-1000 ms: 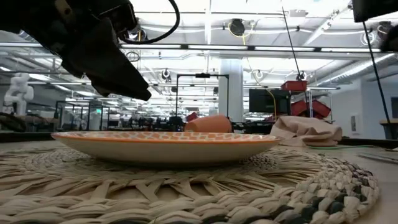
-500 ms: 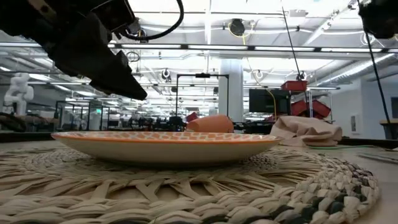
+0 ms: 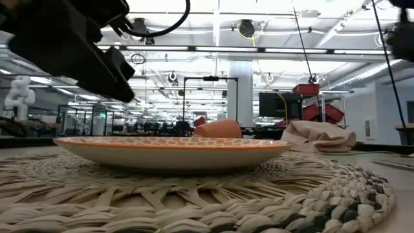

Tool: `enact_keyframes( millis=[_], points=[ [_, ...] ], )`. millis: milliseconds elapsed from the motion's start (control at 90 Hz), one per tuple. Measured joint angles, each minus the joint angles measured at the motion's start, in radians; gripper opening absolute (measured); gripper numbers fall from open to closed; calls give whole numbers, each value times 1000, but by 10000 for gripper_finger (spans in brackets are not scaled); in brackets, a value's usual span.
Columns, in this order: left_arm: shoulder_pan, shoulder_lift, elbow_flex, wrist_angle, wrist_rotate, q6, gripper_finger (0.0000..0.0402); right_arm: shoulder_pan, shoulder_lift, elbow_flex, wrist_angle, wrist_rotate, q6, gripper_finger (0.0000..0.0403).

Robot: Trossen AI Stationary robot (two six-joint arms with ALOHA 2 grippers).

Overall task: Set table place
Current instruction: Put the orange spoon to the right of the orange knife

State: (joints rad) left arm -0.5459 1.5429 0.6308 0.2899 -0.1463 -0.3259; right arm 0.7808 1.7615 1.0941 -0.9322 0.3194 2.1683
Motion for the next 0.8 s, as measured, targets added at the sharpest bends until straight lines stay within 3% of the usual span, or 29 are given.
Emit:
enact_keyframes(
  millis=[267,578,800],
  points=[
    [-40,0,0,-60,42,-1,128,-10,0,0,-131,-8,8,112],
    [-44,0,0,-71,41,22,128,-16,0,0,-129,60,-45,112],
    [-33,0,0,-43,37,45,128,-23,-1,0,-308,-41,-16,112]
  ],
)
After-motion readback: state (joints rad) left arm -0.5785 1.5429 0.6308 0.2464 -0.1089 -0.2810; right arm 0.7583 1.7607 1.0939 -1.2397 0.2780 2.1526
